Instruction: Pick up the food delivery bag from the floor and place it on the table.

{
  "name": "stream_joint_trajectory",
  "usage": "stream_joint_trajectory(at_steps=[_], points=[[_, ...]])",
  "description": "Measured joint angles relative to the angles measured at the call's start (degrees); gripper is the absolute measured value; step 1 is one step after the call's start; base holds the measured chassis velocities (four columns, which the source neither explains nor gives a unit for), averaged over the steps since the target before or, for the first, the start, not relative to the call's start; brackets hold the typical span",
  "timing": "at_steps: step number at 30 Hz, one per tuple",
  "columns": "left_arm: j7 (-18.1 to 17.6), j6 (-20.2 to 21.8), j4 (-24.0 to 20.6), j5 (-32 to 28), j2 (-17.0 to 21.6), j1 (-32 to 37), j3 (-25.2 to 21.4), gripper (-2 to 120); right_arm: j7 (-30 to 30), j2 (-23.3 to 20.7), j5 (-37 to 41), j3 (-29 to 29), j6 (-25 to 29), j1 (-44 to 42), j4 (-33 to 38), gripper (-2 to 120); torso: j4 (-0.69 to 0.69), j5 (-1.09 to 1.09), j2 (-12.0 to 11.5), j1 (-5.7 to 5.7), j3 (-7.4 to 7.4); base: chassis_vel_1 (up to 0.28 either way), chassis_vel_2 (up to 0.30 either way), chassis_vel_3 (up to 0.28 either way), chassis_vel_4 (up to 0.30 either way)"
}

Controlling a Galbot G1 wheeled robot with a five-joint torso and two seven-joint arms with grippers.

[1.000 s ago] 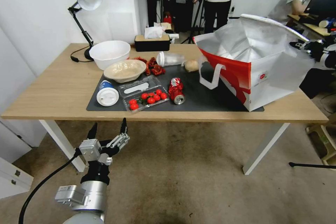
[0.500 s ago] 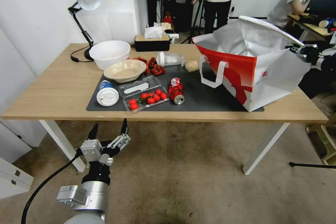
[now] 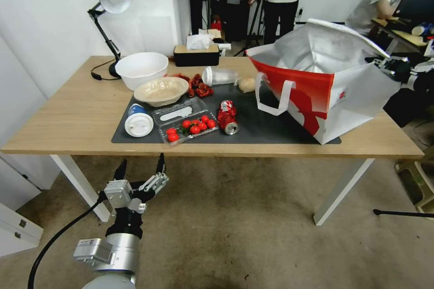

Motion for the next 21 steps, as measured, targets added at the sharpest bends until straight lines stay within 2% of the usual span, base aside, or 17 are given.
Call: stream_joint_trajectory(at_steps=[3, 5, 7, 9, 10, 12, 13, 16, 21], points=[[0.0, 0.0, 0.0, 0.0, -0.1, 0.0, 0.0, 100, -1.6, -0.5, -1.5, 0.3, 0.4, -0.5, -0.1, 37, 0.0, 0.0, 0.0, 0.0, 0.0, 0.0, 0.0, 0.0, 0.0], [0.0, 0.0, 0.0, 0.0, -0.2, 0.0, 0.1, 100, -4.2, -1.2, -4.4, 0.3, 1.7, -1.4, -0.3, 58, 0.0, 0.0, 0.0, 0.0, 0.0, 0.0, 0.0, 0.0, 0.0], [0.0, -0.1, 0.0, 0.0, -0.2, 0.1, 0.1, 100, -4.4, -1.3, -4.8, 0.3, 1.8, -1.5, -0.3, 62, 0.0, 0.0, 0.0, 0.0, 0.0, 0.0, 0.0, 0.0, 0.0], [0.0, -0.3, 0.0, 0.1, -0.4, 0.3, 0.1, 100, -4.9, -1.5, -5.8, 0.3, 2.1, -1.7, -0.6, 74, 0.0, 0.0, 0.0, 0.0, 0.0, 0.0, 0.0, 0.0, 0.0], [0.0, -0.3, 0.0, 0.1, -0.4, 0.3, 0.1, 100, -4.9, -1.5, -5.8, 0.3, 2.1, -1.7, -0.6, 74, 0.0, 0.0, 0.0, 0.0, 0.0, 0.0, 0.0, 0.0, 0.0], [0.0, -0.4, 0.0, 0.3, -0.5, 0.4, 0.1, 100, -5.6, -1.7, -6.9, 0.2, 2.4, -1.8, -1.1, 84, 0.0, 0.0, 0.0, 0.0, 0.0, 0.0, 0.0, 0.0, 0.0], [0.0, -0.4, 0.0, 0.3, -0.5, 0.4, 0.1, 100, -5.6, -1.7, -6.9, 0.2, 2.4, -1.8, -1.1, 84, 0.0, 0.0, 0.0, 0.0, 0.0, 0.0, 0.0, 0.0, 0.0], [0.1, -0.5, -0.3, 0.4, -0.6, 0.5, 0.1, 100, -7.0, -2.1, -9.1, 0.2, 2.9, -2.0, -1.5, 97, 0.0, 0.0, 0.0, 0.0, 0.0, 0.0, 0.0, 0.0, 0.0], [0.1, -0.8, -0.4, 0.4, -0.5, 0.7, 0.0, 100, -8.4, -2.6, -13.6, 0.2, 3.8, -2.4, -1.8, 100, 0.0, 0.0, 0.0, 0.0, 0.0, 0.0, 0.0, 0.0, 0.0]])
